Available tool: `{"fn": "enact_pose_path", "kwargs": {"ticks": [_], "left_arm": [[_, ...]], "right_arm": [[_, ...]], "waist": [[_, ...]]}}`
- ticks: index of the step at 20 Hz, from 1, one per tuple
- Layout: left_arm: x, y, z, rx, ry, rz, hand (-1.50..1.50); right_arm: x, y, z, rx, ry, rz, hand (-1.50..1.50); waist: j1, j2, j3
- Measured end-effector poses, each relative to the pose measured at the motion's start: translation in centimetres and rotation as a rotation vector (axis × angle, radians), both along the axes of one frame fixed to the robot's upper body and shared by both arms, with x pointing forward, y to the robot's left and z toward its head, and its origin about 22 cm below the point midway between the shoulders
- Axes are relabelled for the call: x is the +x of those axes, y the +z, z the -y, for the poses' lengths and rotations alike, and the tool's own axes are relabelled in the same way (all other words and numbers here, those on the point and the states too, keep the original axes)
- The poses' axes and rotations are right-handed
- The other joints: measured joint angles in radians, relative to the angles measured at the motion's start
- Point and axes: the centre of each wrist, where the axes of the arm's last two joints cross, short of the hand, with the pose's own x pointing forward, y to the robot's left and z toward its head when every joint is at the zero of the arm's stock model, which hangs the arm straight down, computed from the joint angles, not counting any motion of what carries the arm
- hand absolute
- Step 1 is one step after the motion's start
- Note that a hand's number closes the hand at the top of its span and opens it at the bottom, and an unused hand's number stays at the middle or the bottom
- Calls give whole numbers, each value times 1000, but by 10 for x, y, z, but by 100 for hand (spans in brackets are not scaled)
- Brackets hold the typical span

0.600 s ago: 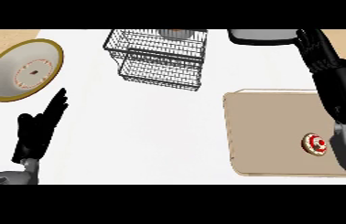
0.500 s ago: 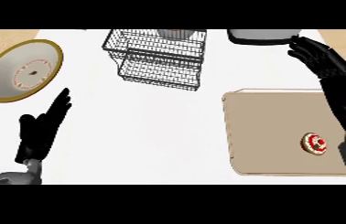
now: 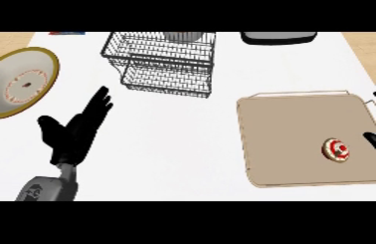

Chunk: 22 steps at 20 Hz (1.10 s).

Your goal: Pick the cupcake from the tray and place it in the tiered basket

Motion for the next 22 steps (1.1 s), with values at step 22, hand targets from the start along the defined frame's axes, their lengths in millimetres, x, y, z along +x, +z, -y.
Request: {"fn": "enact_pose_path", "kwargs": {"ticks": [22], "left_arm": [[10,8,26,-42,-47,-24,0]], "right_arm": [[-120,43,50,-922,-160,-151,-150]], "waist": [[14,-12,-12]]}}
